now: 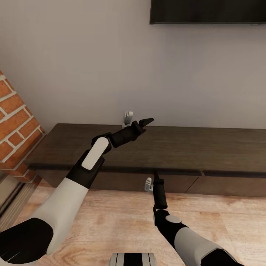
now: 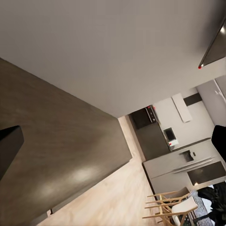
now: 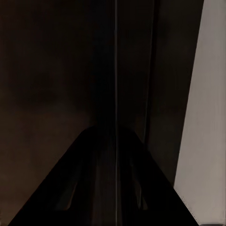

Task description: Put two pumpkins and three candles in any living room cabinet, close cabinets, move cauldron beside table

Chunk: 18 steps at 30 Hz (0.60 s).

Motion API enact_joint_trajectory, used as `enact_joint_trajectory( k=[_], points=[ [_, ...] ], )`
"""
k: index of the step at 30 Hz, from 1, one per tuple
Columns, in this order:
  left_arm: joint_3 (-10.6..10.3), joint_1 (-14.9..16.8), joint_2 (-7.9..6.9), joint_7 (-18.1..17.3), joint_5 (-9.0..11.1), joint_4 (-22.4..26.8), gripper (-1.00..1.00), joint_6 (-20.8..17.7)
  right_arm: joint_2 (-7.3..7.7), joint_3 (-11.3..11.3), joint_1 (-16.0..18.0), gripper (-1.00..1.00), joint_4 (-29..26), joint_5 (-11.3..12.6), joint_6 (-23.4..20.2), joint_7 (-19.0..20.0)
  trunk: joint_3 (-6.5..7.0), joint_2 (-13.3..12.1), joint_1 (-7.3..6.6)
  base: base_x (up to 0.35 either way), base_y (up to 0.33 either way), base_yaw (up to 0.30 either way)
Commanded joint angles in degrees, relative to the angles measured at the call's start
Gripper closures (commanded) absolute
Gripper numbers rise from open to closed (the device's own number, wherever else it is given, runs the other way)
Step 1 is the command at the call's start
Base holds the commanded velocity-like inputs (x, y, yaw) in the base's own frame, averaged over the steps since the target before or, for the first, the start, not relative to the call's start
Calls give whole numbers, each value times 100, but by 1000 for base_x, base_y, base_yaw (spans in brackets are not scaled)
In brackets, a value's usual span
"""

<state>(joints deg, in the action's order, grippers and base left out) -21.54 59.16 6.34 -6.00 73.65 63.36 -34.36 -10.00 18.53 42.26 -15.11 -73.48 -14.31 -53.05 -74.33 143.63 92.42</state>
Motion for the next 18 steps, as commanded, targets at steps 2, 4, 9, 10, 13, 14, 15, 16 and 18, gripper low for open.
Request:
enact_joint_trajectory(
  k=[2,4,9,10,13,14,15,16,18],
  points=[
    [1,-1,-1,2,0,1,-100,0,0,-136,9,100,-3,70,46,12,1,0,0,0,0,0],
    [1,-1,-1,-1,0,1,-100,0,0,-133,10,100,-4,71,54,13,1,0,0,0,0,0],
    [4,-1,-1,-5,2,-1,-100,0,0,-133,10,100,-1,63,59,14,1,0,0,0,0,0],
    [5,-1,-1,-5,4,-4,-100,0,0,-134,10,100,0,63,59,14,1,0,0,0,0,0],
    [1,-1,-1,-6,7,0,-100,0,0,-135,10,100,0,62,61,14,1,0,0,0,0,0],
    [8,-1,-1,-6,9,5,-100,0,0,-131,10,100,8,53,61,14,1,0,0,-49,0,0],
    [6,-1,-1,-6,9,3,-100,0,0,-131,10,100,8,53,61,13,1,0,0,-121,0,0],
    [6,-1,-1,-6,9,2,-100,0,0,-131,10,100,9,53,60,12,1,0,0,-197,0,0],
    [8,-1,-1,-6,9,1,-100,0,0,-130,10,100,9,53,61,10,1,0,0,-257,0,0]
  ],
)
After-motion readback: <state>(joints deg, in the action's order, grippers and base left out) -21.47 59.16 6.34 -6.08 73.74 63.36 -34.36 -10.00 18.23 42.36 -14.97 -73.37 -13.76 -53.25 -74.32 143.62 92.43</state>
